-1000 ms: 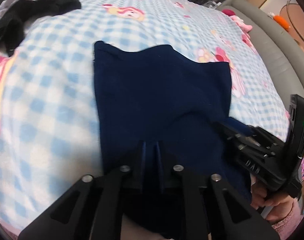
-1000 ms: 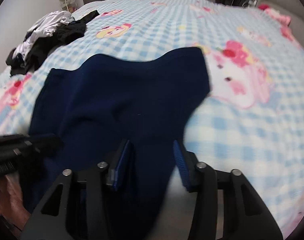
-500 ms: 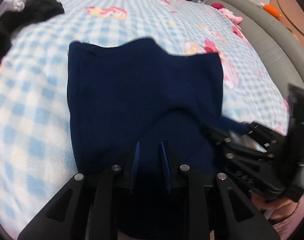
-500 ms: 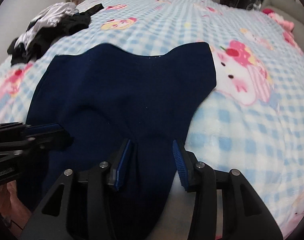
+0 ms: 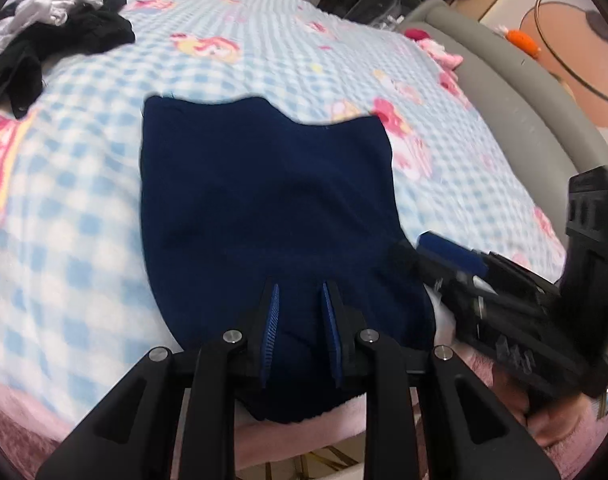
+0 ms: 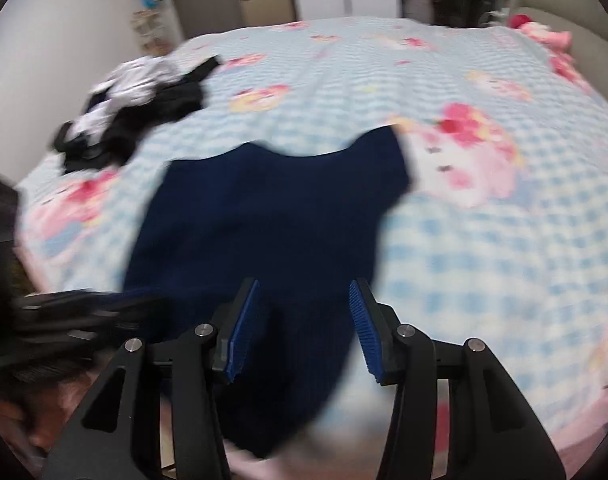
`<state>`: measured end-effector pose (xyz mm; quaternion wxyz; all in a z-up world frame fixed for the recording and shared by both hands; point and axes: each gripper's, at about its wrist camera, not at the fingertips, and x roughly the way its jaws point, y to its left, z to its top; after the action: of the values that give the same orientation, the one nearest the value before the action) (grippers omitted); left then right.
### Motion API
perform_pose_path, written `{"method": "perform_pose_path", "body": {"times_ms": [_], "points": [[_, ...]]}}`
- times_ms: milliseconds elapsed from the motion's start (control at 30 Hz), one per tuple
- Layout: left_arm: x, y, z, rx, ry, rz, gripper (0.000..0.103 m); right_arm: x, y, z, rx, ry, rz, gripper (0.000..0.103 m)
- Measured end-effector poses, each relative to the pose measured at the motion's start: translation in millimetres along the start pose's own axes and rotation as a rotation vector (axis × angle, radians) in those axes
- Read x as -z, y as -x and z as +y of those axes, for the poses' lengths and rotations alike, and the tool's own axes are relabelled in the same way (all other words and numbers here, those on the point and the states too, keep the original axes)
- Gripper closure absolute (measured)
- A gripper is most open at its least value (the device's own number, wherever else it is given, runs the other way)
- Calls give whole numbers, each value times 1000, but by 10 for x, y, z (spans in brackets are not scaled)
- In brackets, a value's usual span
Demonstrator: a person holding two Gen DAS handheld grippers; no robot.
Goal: Fold clothes
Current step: 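Grasp the navy pants waistband with the left tool and lift it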
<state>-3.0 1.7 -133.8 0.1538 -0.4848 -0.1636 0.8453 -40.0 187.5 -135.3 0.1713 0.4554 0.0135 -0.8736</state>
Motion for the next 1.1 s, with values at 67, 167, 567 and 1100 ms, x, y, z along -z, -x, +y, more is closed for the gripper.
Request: {"method": "perform_pose_path", "body": {"times_ms": [67, 167, 567, 1100], "points": [[54, -31, 106, -36, 7, 34, 79, 104, -112, 102, 23, 28, 50, 56], [33, 11, 273, -61, 23, 49, 79, 157, -232, 27, 52, 27, 89, 56], [223, 421, 567, 3, 69, 18, 75, 136, 119, -85, 31, -19, 27, 54], [563, 418, 999, 232, 272, 76, 61, 421, 382, -114, -116, -54, 80, 51]]}}
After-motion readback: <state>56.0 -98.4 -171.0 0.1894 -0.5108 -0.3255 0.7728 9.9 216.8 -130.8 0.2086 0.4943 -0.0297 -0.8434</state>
